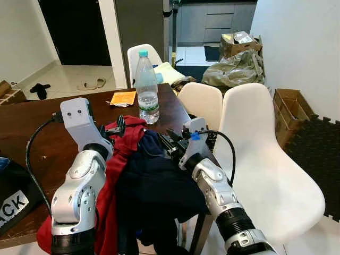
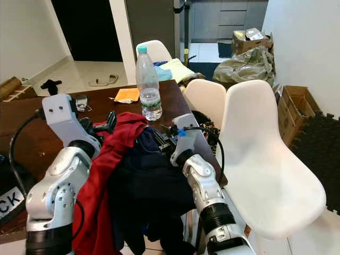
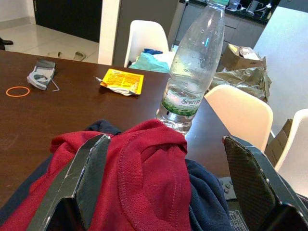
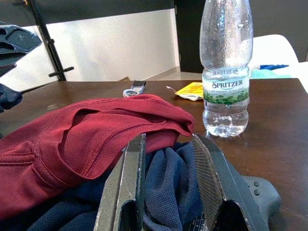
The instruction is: Hang hanger
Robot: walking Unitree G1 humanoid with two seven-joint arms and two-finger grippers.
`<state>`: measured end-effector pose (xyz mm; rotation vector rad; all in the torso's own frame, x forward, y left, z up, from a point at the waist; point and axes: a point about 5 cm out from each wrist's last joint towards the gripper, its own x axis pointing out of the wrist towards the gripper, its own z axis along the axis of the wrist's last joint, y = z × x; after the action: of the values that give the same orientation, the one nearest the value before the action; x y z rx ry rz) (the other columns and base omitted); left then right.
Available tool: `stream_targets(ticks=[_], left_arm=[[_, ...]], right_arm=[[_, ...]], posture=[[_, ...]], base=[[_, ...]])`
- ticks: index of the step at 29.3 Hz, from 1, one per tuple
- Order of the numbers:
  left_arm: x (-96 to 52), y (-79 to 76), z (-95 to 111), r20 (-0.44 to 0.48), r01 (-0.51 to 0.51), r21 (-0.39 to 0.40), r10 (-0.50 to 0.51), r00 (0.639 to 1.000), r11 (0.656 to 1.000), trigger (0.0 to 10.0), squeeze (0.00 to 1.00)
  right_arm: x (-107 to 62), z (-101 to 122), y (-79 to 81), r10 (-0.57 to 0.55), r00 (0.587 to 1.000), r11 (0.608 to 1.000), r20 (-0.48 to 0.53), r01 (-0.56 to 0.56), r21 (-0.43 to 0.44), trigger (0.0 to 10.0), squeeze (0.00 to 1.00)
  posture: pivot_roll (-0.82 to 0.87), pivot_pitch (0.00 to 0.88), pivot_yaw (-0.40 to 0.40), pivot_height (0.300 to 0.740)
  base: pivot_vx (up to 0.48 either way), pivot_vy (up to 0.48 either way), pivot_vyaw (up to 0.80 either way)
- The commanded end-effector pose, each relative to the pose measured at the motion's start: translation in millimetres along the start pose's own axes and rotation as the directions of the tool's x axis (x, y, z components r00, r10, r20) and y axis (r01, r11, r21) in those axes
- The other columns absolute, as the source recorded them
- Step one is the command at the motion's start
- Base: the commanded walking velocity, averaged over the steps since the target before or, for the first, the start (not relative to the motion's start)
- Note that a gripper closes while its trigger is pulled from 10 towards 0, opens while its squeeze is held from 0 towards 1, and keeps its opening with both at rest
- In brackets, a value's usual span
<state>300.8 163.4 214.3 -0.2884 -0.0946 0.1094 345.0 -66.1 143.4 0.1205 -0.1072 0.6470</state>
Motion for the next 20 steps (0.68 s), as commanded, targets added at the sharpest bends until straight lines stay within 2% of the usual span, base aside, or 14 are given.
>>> stream_targets(ticks=[1, 7, 16, 20], left_arm=[[-1.7, 3.5, 1.2, 0.012, -0.017, 0.002, 0.017, 1.0, 1.0, 10.0, 0.0], [-1.7, 3.0, 2.4, 0.019, -0.018, 0.011, 0.018, 1.0, 1.0, 10.0, 0.0], [-2.5, 4.3, 3.5, 0.03, -0.029, 0.012, 0.029, 0.999, 1.0, 10.0, 0.0], [-3.3, 6.8, 3.6, 0.038, -0.043, -0.018, 0.043, 0.998, 0.999, 10.0, 0.0]], right_arm=[[1.6, -1.6, 2.7, 0.012, 1.0, 1.0, -0.011, -0.012, 0.011, 10.0, 0.0], [1.2, -2.0, 2.6, 0.013, 1.0, 1.0, -0.012, -0.013, 0.012, 10.0, 0.0], [0.5, -2.2, 2.1, 0.012, 1.0, 1.0, -0.013, -0.012, 0.01, 10.0, 0.0], [0.5, -2.1, 2.1, 0.013, 1.0, 1.0, -0.012, -0.013, 0.01, 10.0, 0.0]], posture=[[0.18, 0.01, 0.004, 0.74], [0.18, 0.011, 0.006, 0.74], [0.18, 0.009, 0.006, 0.74], [0.18, 0.009, 0.006, 0.74]], base=[[0.0, 0.0, 0.0], [0.0, 0.0, 0.0], [0.0, -0.405, 0.0], [0.0, -0.131, 0.0]])
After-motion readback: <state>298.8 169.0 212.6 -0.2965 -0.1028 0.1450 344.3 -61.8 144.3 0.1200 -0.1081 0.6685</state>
